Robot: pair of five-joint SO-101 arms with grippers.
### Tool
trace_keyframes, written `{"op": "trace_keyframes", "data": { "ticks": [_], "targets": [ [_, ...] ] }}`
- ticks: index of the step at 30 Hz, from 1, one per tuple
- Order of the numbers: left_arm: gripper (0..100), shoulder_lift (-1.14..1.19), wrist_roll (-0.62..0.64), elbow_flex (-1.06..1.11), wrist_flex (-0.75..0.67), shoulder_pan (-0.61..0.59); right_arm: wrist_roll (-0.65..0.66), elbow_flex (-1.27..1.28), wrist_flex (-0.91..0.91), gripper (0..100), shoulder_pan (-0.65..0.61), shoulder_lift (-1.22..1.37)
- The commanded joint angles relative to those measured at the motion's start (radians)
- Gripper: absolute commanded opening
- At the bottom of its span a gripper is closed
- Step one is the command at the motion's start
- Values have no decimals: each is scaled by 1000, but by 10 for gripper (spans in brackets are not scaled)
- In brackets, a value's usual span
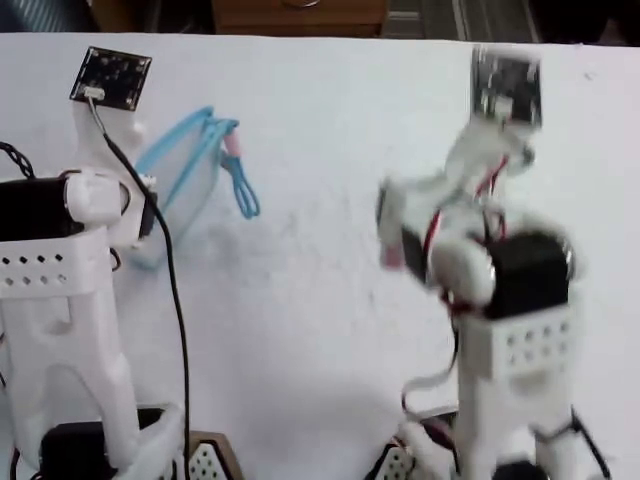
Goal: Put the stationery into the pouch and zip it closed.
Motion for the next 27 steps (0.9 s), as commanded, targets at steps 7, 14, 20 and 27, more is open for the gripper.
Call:
{"op": "trace_keyframes", "data": {
  "ticks": [7,14,20,27],
  "targets": [
    [23,-2,5,-12,2,-2,178,566,-349,17,-119,-389],
    [23,-2,5,-8,2,-5,17,756,-1122,17,-305,-463],
    [23,-4,5,-8,2,-5,29,790,-1609,17,-308,-317],
    [23,-4,5,-12,2,1,25,471,-1616,17,-309,-27]
  ]
}}
